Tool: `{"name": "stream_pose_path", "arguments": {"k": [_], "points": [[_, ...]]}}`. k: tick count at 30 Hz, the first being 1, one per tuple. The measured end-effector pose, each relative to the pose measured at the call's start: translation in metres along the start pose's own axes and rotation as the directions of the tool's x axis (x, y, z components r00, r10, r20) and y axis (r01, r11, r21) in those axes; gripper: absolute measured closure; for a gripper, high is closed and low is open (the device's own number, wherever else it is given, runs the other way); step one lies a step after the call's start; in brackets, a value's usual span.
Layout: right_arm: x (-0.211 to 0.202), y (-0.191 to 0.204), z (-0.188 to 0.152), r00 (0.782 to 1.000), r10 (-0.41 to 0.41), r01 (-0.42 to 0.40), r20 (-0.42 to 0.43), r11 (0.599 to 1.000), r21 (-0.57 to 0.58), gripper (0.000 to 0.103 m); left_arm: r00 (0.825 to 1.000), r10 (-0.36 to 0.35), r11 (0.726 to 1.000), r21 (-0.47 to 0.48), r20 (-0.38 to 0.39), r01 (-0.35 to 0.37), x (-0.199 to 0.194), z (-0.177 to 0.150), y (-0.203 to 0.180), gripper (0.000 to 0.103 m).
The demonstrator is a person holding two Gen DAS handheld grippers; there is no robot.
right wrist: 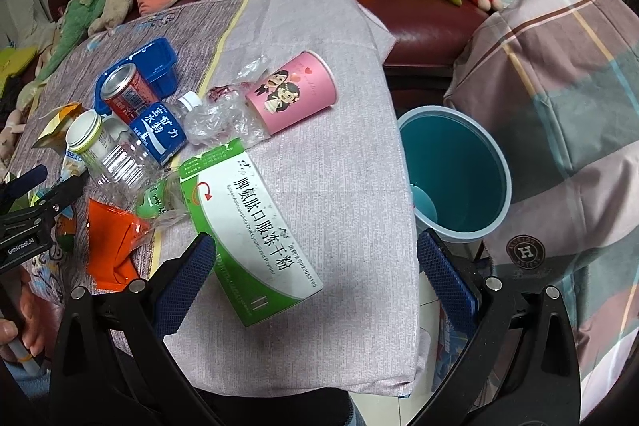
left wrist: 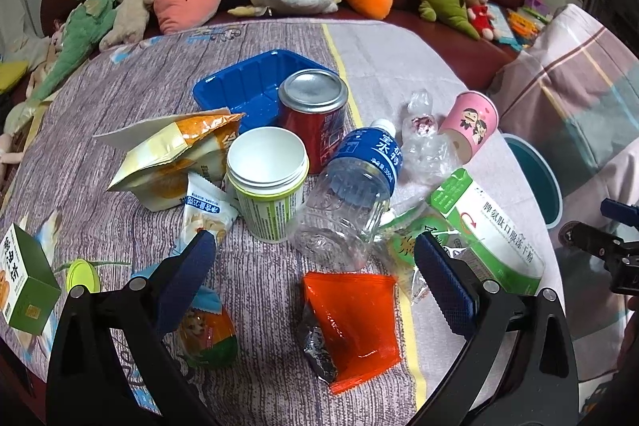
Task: Collect trash
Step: 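Grasp the green-and-white medicine box with the right gripper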
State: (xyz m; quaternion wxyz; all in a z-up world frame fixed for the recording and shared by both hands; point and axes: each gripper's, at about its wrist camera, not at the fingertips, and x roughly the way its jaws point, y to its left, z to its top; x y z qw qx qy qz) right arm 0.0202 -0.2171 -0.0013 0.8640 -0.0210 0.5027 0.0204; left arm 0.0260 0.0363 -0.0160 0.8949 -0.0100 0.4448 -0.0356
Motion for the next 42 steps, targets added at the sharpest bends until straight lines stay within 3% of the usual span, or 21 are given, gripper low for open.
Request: {"name": "stream_pose_path", "arguments": {"k": [18,28,34,35,36,42], "points": [[0.032,0.015,0.006,0.992,0.065,-0.07,-0.105,0.997,-0.038,0.006,1.0,-0.028,0.999,0.02,-0.013,0.028,0.011,-0.001,0.017,0.003],[0.084,0.044,0.006,0.957,0.119,-0.156,-0.265,0.98,-0.123,0.006,0.996,-0.076,0.993,0.091,-0.056,0.081,0.019,0.0,0.016,0.003],[0.114,0.059,0.006,0.941,0.096,-0.167,-0.325,0.966,-0.197,0.006,0.992,-0.089,0.988,0.119,-0.086,0.099,0.02,0.005,0.013,0.003],[0.115,0.06,0.006,0.942,0.1,-0.172,-0.322,0.964,-0.202,0.009,0.991,-0.097,0.987,0.121,-0.092,0.108,0.02,0.007,0.012,0.003],[0.115,0.062,0.005,0.943,0.117,-0.189,-0.312,0.959,-0.212,0.028,0.99,-0.105,0.985,0.126,-0.099,0.117,0.019,0.009,0.009,0.003],[0.107,0.054,0.005,0.937,0.189,-0.244,-0.295,0.956,-0.161,0.03,0.984,-0.129,0.964,0.216,-0.124,0.154,0.017,0.026,-0.017,0.003]]}}
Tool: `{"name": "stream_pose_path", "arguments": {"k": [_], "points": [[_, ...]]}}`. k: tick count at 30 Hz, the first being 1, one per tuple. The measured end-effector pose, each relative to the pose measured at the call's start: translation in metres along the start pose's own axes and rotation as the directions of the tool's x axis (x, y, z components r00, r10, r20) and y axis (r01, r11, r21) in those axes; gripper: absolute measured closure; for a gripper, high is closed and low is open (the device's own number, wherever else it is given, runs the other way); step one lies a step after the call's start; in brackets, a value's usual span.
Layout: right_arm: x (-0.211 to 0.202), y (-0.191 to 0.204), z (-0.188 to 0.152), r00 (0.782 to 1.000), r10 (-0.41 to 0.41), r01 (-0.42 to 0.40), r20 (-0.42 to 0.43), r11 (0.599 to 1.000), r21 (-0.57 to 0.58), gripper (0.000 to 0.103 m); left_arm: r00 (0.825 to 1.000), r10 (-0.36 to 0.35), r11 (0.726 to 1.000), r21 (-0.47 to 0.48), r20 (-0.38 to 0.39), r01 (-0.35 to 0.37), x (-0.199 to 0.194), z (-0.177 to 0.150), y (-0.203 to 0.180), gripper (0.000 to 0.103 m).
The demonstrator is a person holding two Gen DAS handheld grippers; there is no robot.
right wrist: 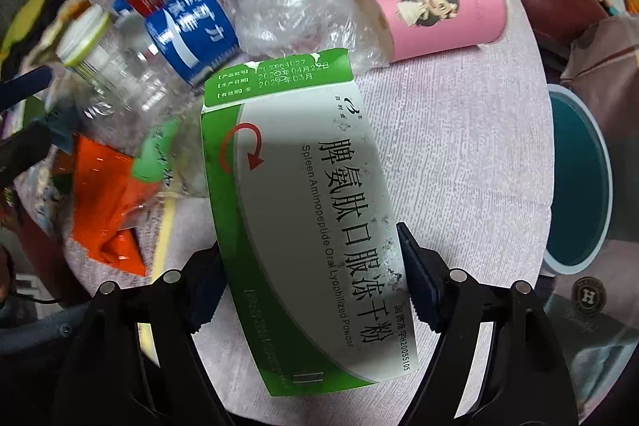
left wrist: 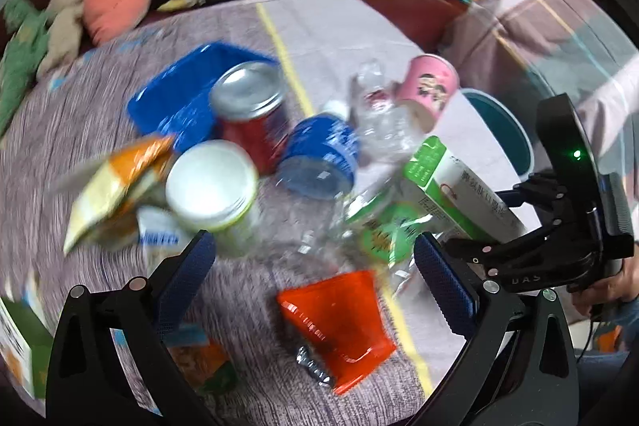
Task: Collect trash
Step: 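Grasp the green-and-white medicine box with the right gripper, then grasp the blue-label water bottle with the left gripper while the right gripper holds the box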
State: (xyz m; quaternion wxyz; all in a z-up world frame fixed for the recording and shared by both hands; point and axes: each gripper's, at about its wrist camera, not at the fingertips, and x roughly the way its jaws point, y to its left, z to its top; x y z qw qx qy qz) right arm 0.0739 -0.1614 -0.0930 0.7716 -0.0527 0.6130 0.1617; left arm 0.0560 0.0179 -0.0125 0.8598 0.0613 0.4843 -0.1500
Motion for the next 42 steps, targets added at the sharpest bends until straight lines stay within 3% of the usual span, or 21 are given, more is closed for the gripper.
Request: {"name": "stream_pose_path", "arguments": {"k": [6,8,11,16,18,22,29,30,32,35,37,38,40,42], "points": [[-0.024,-0.026,-0.006,0.998,0.012,-0.018,0.056,0.996,0.092,0.03,0.993,0.097,0.983,0.162,-0.068,-0.085,0.023,0.032,-0.018,0.008],[-0.029,-0.035,-0.008,0.998,0.018,-0.026,0.068,0.993,0.116,0.03,0.987,0.124,0.979,0.178,-0.106,-0.104,0.033,0.039,-0.014,0.022],[-0.036,-0.048,-0.01,0.996,0.034,-0.046,0.082,0.987,0.152,0.03,0.977,0.156,0.971,0.206,-0.144,-0.124,0.046,0.044,-0.011,0.028],[-0.029,-0.058,-0.006,0.994,0.065,-0.082,0.093,0.979,0.187,0.03,0.96,0.177,0.959,0.258,-0.216,-0.119,0.067,0.044,-0.014,0.027],[-0.03,-0.06,-0.007,0.992,0.077,-0.094,0.096,0.977,0.192,0.03,0.954,0.184,0.955,0.272,-0.238,-0.117,0.076,0.046,-0.016,0.023],[-0.028,-0.067,-0.004,0.99,0.101,-0.12,0.1,0.97,0.214,0.03,0.94,0.249,0.934,0.314,-0.234,-0.17,0.092,0.049,-0.02,0.008],[-0.023,-0.074,-0.005,0.986,0.129,-0.15,0.102,0.959,0.24,0.03,0.934,0.302,0.895,0.393,-0.188,-0.21,0.099,0.044,-0.035,0.007],[-0.023,-0.074,-0.005,0.986,0.131,-0.152,0.103,0.958,0.242,0.03,0.935,0.309,0.888,0.405,-0.173,-0.218,0.096,0.04,-0.042,0.01],[-0.023,-0.074,-0.006,0.985,0.132,-0.155,0.108,0.957,0.244,0.03,0.934,0.33,0.867,0.436,-0.139,-0.241,0.091,0.037,-0.049,0.034],[-0.027,-0.076,-0.008,0.983,0.134,-0.161,0.122,0.955,0.248,0.03,0.939,0.321,0.873,0.423,-0.127,-0.241,0.079,0.038,-0.053,0.047],[-0.028,-0.077,-0.01,0.982,0.137,-0.166,0.129,0.953,0.252,0.03,0.952,0.279,0.905,0.368,-0.128,-0.216,0.068,0.043,-0.048,0.059],[-0.029,-0.078,-0.011,0.982,0.138,-0.168,0.132,0.953,0.253,0.03,0.961,0.244,0.923,0.336,-0.133,-0.188,0.063,0.047,-0.044,0.069],[-0.03,-0.079,-0.012,0.981,0.141,-0.172,0.136,0.951,0.257,0.03,0.975,0.166,0.955,0.269,-0.146,-0.123,0.052,0.053,-0.036,0.079],[-0.03,-0.08,-0.013,0.98,0.143,-0.175,0.137,0.951,0.256,0.03,0.978,0.126,0.969,0.232,-0.163,-0.086,0.051,0.054,-0.032,0.077]]}}
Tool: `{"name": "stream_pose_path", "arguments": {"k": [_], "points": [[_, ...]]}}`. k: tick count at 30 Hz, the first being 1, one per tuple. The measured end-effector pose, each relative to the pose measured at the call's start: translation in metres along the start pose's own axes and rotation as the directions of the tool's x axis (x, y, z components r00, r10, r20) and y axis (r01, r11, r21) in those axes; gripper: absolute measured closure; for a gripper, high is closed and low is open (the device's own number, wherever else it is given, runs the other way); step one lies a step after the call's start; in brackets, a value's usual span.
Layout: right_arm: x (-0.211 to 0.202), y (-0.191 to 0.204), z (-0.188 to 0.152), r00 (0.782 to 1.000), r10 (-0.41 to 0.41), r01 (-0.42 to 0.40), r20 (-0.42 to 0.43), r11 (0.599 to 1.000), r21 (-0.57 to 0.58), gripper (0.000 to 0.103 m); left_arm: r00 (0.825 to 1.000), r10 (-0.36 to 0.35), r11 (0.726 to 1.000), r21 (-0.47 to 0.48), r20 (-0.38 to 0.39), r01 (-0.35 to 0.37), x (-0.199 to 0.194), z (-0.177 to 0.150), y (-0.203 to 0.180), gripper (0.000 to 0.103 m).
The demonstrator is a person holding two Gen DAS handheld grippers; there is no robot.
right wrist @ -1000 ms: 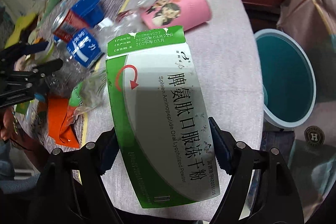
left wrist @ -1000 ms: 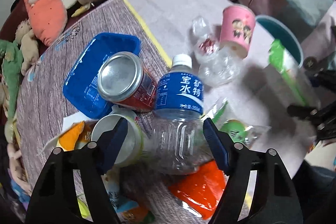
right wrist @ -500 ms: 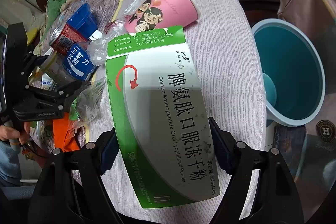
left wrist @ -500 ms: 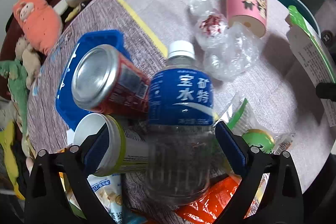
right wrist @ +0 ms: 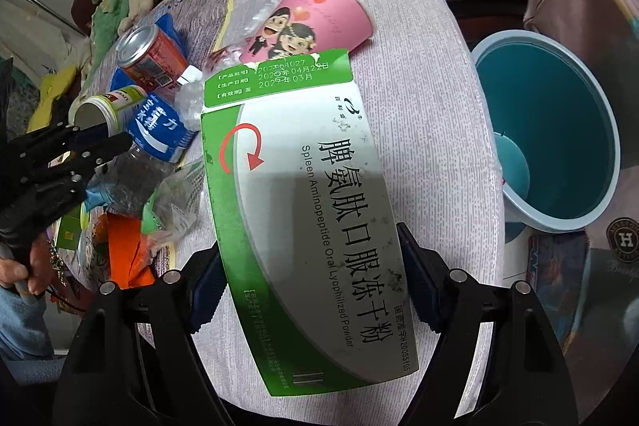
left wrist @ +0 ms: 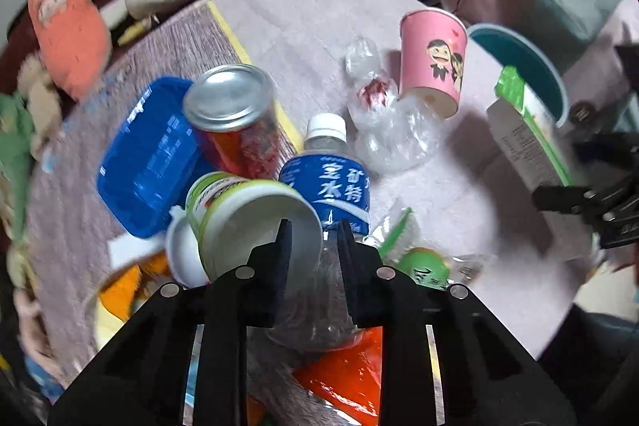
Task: Collect trash
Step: 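Grasp the blue-label water bottle with the left gripper while the right gripper holds the box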
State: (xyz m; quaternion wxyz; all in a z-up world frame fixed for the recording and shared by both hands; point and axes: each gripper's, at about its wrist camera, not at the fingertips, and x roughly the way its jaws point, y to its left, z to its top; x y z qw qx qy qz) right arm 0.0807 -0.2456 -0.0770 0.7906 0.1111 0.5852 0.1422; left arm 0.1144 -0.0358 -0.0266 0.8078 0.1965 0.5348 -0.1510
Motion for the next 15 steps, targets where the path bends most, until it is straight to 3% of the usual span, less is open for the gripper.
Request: {"name": "stream_pose_path", "arguments": {"k": [3,5,7,11,15], "points": [[0.0,-0.002,-0.001,1.0,0.008,-0.008,-0.002,1.0,0.006,0.03,1.0,-0.004,1.0,-0.023,-0.017,0.003,0.005,0.0,0.002,0.06],[-0.002,-0.003,-0.002,1.0,0.013,-0.013,0.002,1.0,0.009,0.03,1.0,0.005,0.999,-0.034,-0.026,-0.006,0.005,0.002,0.006,0.056],[-0.005,-0.005,-0.003,1.0,0.017,-0.017,0.011,1.0,0.012,0.03,1.0,-0.01,0.998,-0.057,0.01,0.011,-0.009,0.008,0.017,0.055],[-0.008,-0.011,-0.004,0.999,0.027,-0.027,0.022,0.999,0.025,0.029,0.994,-0.053,0.995,-0.078,0.096,0.061,-0.041,0.025,0.026,0.035],[-0.009,-0.015,-0.004,0.999,0.034,-0.035,0.024,0.999,0.032,0.029,0.988,-0.087,0.995,-0.029,0.125,0.092,-0.048,0.04,0.008,0.035]]}}
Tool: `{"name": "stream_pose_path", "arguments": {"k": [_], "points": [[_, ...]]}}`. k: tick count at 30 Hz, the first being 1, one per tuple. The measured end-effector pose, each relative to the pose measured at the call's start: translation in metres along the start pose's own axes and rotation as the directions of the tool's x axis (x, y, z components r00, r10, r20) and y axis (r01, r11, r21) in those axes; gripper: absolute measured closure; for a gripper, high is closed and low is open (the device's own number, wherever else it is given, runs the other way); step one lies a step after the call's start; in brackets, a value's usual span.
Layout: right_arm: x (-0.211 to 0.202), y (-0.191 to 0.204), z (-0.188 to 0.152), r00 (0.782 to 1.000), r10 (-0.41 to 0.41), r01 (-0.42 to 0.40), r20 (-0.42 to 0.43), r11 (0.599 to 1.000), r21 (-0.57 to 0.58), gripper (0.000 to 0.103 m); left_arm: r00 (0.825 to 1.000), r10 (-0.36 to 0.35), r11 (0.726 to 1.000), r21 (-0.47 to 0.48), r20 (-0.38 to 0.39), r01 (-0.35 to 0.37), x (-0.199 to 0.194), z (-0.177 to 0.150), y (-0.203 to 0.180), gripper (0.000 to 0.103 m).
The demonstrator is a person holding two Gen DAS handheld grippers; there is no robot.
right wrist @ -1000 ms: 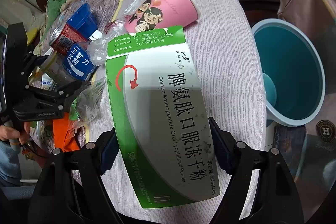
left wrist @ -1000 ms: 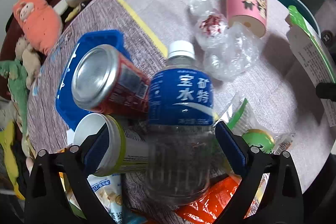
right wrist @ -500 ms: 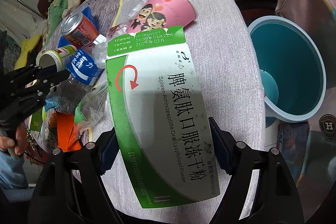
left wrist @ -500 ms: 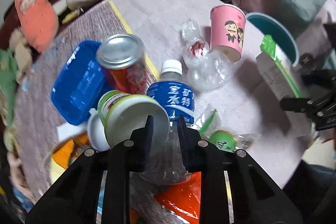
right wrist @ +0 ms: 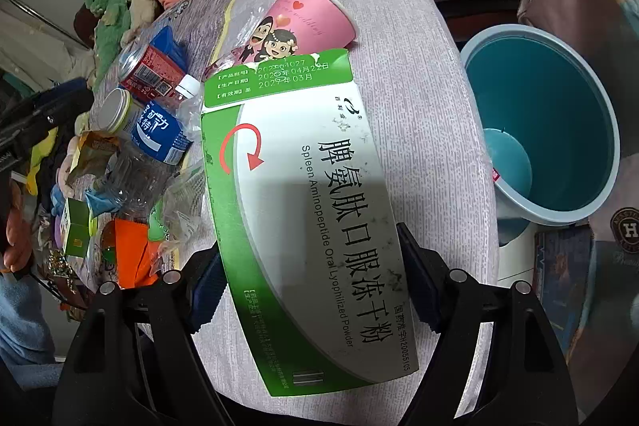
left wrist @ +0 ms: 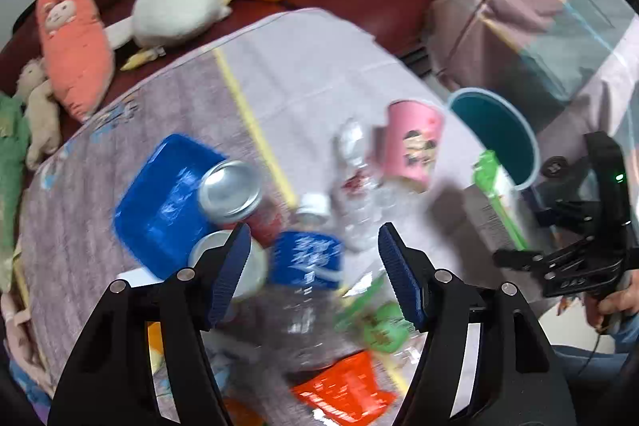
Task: Collect trash
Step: 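Grasp the blue-label water bottle with the left gripper while the right gripper holds the box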
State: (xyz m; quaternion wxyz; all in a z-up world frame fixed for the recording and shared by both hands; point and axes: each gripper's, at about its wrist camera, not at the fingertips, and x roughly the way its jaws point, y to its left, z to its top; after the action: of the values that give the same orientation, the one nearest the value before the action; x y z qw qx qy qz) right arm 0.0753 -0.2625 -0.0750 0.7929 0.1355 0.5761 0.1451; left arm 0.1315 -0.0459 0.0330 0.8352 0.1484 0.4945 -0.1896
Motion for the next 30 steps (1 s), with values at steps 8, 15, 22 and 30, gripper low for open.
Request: {"name": "stream_pose_path", "arguments": {"k": [8,15,22,30], "points": [[-0.002,-0.008,-0.001,1.0,0.004,-0.004,-0.002,1.0,0.013,0.029,0.982,0.066,0.997,0.056,-0.179,-0.056,0.067,-0.025,-0.008,0.035],[0.008,-0.005,0.003,1.0,0.013,-0.013,-0.017,1.0,0.012,0.029,0.967,0.067,0.998,0.032,-0.246,-0.061,0.083,-0.053,0.002,0.027],[0.011,-0.002,0.005,1.0,0.005,-0.005,-0.023,1.0,0.016,0.029,0.97,0.018,0.999,-0.028,-0.241,-0.025,0.083,-0.067,0.007,0.036],[0.011,0.003,0.006,1.0,0.009,-0.009,-0.022,1.0,0.003,0.029,0.969,-0.038,0.992,-0.122,-0.245,0.009,0.088,-0.053,0.018,0.036]]}}
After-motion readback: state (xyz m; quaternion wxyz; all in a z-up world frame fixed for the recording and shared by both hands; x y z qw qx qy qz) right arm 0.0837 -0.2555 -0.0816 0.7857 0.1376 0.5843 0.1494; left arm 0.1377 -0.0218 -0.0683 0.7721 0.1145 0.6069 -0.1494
